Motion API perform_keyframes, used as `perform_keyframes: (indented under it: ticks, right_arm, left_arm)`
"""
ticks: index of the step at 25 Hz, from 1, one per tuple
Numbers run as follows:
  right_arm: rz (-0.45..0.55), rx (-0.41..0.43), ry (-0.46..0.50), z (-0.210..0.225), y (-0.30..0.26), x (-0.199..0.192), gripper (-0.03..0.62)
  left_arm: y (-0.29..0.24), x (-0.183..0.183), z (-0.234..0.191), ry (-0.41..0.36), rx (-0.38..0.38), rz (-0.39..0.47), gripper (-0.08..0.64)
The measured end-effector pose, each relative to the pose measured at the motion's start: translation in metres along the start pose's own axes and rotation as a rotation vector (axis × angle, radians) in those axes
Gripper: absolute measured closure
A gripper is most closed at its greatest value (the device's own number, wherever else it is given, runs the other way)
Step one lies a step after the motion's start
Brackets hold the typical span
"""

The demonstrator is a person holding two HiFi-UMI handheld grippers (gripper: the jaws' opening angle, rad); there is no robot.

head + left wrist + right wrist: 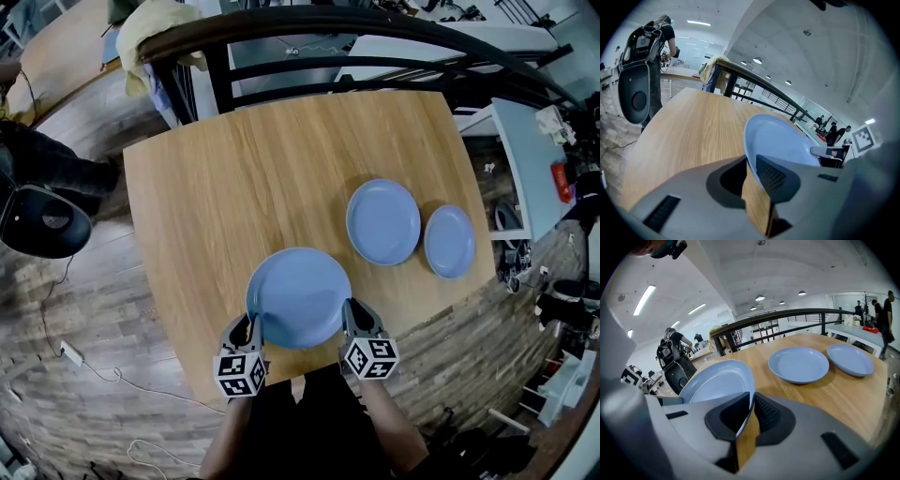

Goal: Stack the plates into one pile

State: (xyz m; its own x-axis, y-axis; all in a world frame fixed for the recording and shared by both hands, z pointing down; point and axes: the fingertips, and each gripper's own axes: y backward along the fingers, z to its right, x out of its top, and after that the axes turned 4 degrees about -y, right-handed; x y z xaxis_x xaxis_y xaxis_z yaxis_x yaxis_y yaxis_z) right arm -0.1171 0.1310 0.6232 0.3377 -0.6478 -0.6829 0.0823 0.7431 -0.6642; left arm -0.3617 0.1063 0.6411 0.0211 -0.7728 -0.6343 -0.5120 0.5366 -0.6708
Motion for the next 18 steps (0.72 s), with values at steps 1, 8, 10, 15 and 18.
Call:
perform_keyframes:
  ticks: [1,8,10,15,18]
  right_arm:
    - [0.005,0.003,0.007,-0.003,0.002,0.003,0.541]
    - [0.051,0.022,0.050,-0.020,0.014,0.029,0.543]
    - [0.062,0.030,0.060,-0.025,0.018,0.035,0.543]
    - [0.100,0.036,0.070,-0.036,0.027,0.050,0.543]
    - [0.128,0.038,0.069,-0.038,0.034,0.061,0.545]
  left_arm:
    - [0.003,0.002,0.000,0.003,0.000,0.004,0.485]
    - [0.020,0.017,0.003,0.018,-0.005,0.040,0.483]
    - [0.026,0.022,0.003,0.019,-0.001,0.048,0.483]
    - [0.039,0.034,0.006,0.011,-0.005,0.068,0.483]
    - [0.046,0.042,0.012,0.002,-0.008,0.088,0.482]
